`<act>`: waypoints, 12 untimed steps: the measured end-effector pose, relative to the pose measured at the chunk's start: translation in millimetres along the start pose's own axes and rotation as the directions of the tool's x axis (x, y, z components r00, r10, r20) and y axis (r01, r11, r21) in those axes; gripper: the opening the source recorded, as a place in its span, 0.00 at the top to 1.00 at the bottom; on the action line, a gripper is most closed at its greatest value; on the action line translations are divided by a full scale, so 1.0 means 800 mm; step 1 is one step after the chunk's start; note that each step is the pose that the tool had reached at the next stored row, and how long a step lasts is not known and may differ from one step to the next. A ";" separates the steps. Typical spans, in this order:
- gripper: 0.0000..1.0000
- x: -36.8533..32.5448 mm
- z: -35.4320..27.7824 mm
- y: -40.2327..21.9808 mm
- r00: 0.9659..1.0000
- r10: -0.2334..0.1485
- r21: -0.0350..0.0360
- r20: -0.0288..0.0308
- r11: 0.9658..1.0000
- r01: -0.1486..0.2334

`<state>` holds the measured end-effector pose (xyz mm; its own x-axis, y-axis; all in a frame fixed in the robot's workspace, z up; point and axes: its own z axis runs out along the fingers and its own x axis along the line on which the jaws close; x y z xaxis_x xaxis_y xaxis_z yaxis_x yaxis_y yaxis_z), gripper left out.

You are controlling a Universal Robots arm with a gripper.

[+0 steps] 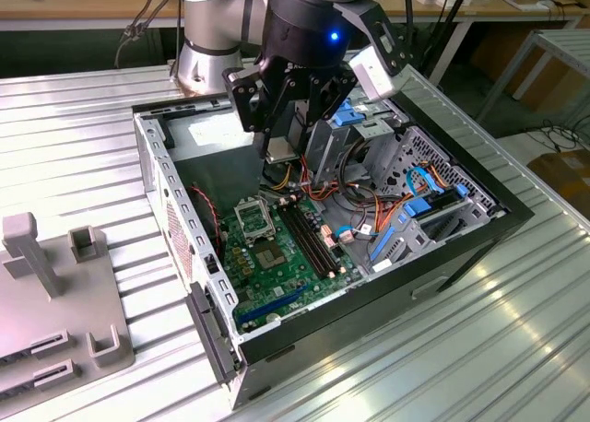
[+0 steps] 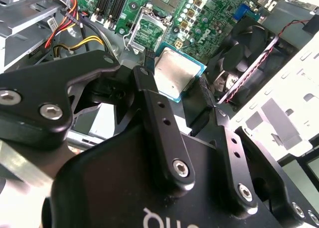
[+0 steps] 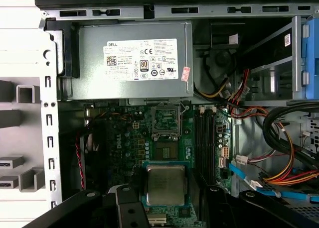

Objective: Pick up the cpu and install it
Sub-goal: 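Place the cpu into insertion slot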

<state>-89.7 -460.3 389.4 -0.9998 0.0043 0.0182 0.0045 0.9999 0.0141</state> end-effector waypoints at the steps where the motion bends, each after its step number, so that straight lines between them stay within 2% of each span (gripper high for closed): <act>1: 0.53 0.0000 0.0001 -0.0002 1.000 0.000 0.000 0.000 1.000 0.000; 12: 0.53 -0.0001 0.0015 -0.0015 1.000 0.000 0.000 0.000 1.000 0.000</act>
<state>-89.7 -461.5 388.1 -0.9998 0.0042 0.0181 0.0044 0.9999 0.0143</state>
